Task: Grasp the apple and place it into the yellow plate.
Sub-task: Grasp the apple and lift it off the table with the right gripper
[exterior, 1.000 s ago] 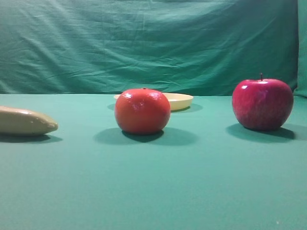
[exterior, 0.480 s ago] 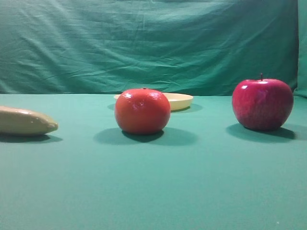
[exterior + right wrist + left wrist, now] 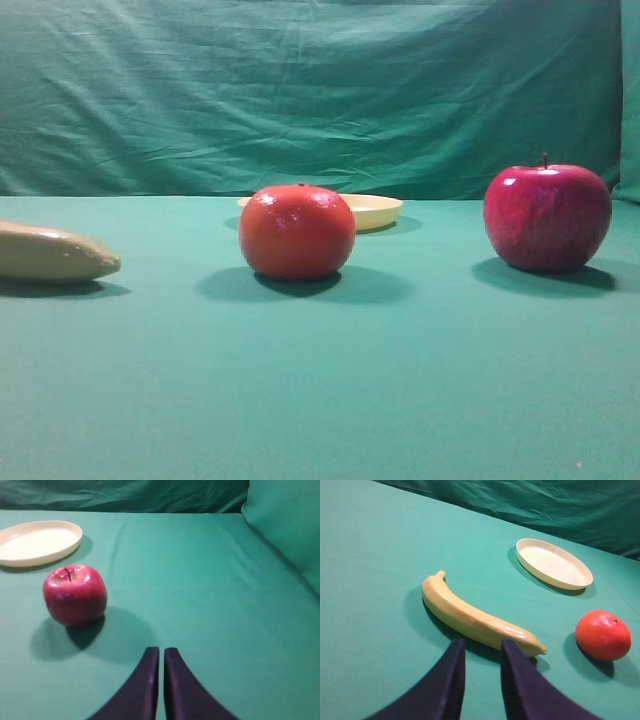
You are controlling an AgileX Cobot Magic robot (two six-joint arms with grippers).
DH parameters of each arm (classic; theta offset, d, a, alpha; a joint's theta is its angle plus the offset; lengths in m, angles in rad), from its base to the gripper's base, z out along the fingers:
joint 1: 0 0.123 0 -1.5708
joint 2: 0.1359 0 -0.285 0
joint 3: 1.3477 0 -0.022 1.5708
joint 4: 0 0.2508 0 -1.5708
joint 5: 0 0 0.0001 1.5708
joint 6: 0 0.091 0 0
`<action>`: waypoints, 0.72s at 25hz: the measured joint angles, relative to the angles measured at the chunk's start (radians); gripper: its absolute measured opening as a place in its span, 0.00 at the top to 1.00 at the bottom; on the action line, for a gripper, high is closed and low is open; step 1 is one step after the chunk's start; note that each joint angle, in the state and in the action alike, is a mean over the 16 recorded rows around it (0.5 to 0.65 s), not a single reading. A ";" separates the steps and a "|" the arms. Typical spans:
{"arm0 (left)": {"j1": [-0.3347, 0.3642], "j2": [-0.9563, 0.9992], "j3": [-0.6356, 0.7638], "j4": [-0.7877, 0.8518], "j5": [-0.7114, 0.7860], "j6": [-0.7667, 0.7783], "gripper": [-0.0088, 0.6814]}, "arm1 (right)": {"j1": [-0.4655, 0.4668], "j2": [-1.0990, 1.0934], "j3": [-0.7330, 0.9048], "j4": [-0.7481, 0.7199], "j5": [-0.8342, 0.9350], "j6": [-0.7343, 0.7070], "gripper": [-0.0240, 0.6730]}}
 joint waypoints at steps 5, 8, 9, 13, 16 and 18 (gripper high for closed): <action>0.000 0.000 0.000 0.000 0.000 0.000 0.76 | 0.000 0.000 0.000 0.065 -0.008 0.033 0.97; 0.000 0.000 0.000 0.000 0.000 0.000 0.76 | 0.000 0.000 0.000 0.103 -0.016 0.049 0.97; 0.000 0.000 0.000 0.000 0.000 0.000 0.76 | 0.000 0.000 0.000 0.113 -0.020 0.053 0.97; 0.000 0.000 0.000 0.000 0.000 0.000 0.76 | 0.000 0.000 0.000 0.159 -0.056 0.066 0.97; 0.000 0.000 0.000 0.000 0.000 0.000 0.76 | 0.000 0.000 0.000 0.191 -0.097 0.069 0.97; 0.000 0.000 0.000 0.000 0.000 0.000 0.76 | 0.000 0.000 0.000 0.209 -0.130 0.069 0.97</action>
